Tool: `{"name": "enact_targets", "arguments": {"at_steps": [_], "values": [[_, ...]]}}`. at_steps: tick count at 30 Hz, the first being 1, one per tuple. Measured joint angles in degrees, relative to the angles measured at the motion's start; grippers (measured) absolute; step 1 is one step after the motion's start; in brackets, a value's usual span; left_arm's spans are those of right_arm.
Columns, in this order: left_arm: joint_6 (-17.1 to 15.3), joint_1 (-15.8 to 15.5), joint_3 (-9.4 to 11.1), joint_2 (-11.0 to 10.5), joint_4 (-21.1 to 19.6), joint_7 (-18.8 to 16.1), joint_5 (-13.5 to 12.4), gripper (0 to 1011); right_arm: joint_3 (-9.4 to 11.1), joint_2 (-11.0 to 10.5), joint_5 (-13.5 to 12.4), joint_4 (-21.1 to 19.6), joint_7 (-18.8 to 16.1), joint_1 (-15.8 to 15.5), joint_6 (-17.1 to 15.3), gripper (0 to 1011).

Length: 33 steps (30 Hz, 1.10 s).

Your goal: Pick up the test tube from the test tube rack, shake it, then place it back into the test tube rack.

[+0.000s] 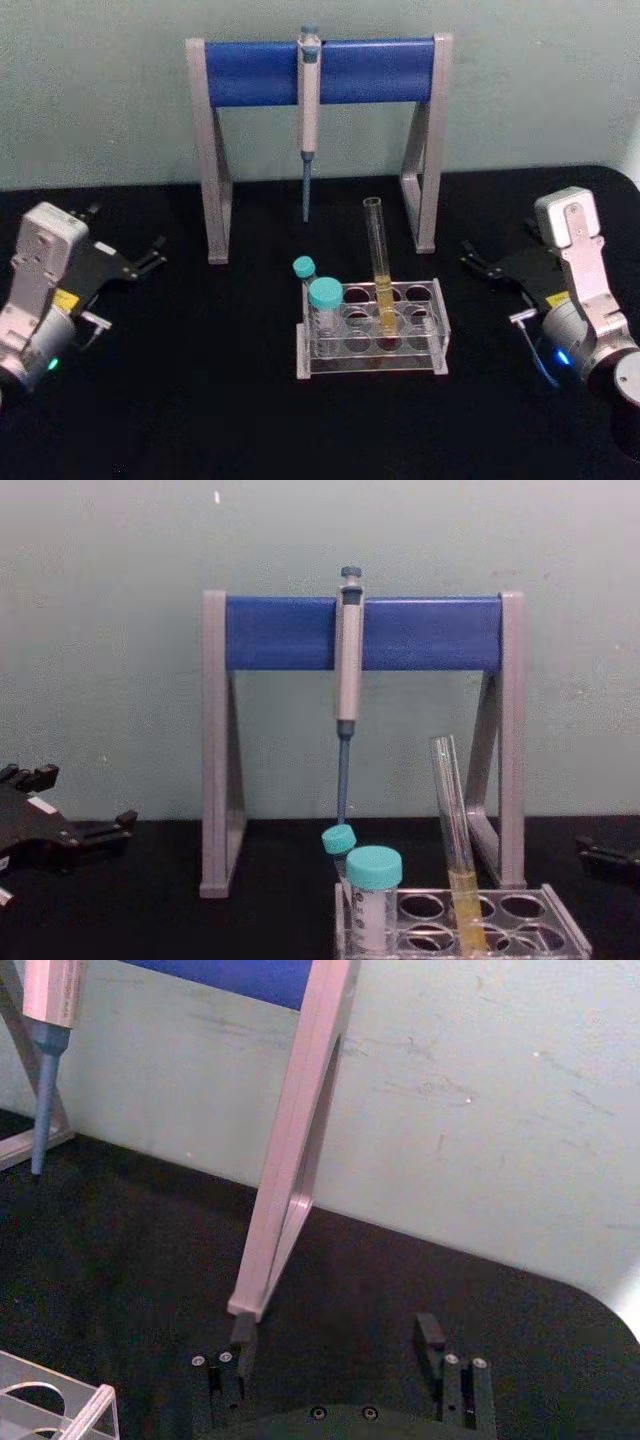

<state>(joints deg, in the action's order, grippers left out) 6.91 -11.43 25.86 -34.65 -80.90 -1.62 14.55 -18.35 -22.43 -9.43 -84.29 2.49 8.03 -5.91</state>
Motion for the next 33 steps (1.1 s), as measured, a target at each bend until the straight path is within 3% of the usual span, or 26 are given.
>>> {"name": "enact_targets", "arguments": {"at_steps": [33], "values": [[0.0,0.0,0.0,0.0,0.0,0.0,0.0,1001,-0.08,-0.1,0.11,-0.13,0.25,0.0,0.03,1000]]}}
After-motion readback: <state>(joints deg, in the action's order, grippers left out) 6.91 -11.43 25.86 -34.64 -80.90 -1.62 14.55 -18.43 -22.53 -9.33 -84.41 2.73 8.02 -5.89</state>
